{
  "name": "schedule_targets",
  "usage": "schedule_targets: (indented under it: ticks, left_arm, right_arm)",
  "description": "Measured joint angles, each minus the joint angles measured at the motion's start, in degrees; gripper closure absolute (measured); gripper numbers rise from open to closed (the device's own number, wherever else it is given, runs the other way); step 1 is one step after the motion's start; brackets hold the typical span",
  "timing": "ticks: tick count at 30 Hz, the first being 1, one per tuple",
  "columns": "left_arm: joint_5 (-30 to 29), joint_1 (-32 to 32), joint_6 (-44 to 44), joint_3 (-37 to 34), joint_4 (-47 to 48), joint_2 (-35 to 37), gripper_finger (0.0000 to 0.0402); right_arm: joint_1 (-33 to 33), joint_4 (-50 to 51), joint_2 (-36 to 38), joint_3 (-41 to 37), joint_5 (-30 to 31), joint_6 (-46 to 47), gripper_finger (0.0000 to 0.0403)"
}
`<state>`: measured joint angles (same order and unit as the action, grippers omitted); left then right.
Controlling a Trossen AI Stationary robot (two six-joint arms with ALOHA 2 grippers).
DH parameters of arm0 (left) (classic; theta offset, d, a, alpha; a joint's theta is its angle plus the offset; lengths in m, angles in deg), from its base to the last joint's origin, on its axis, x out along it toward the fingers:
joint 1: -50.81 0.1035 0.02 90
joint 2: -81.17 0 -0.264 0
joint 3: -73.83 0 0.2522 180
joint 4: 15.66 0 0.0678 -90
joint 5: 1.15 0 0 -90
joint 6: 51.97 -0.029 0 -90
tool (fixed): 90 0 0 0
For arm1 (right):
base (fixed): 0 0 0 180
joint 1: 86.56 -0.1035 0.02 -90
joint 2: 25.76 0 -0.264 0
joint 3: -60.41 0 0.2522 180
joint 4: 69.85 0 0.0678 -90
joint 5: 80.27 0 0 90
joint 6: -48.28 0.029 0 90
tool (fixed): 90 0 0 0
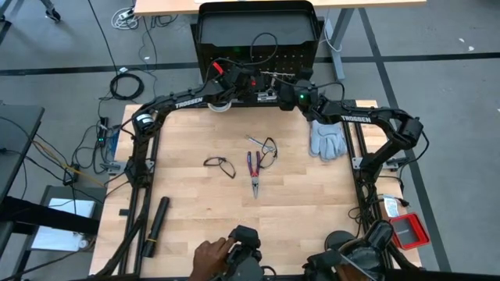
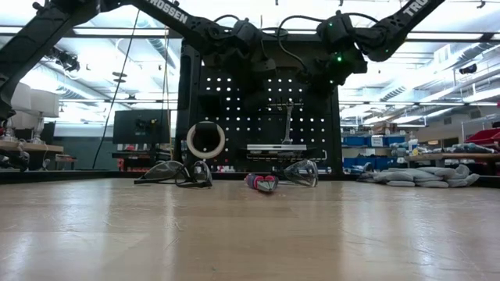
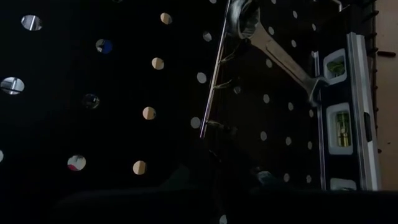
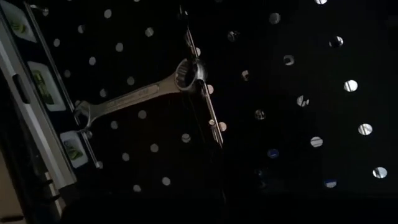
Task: Hang tools onto peg board
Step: Assemble the black pegboard
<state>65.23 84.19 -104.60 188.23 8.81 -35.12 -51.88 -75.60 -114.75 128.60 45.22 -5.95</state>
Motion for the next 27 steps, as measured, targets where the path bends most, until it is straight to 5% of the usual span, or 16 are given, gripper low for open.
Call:
schedule_targets:
  ticks: [14,27]
  left_arm:
    - [-7.96,-1.90,2.05,-0.20,-0.12,1.53,0.0292]
    - [0.87,-3.20,15.95,-4.00,7.30,8.86,0.0286]
  right_arm:
    - [-0.35,-1.96,0.00,-0.07,1.87,1.74,0.0401]
    - [0.13,-2.55,0.00,-0.07,0.06,4.42,0.0400]
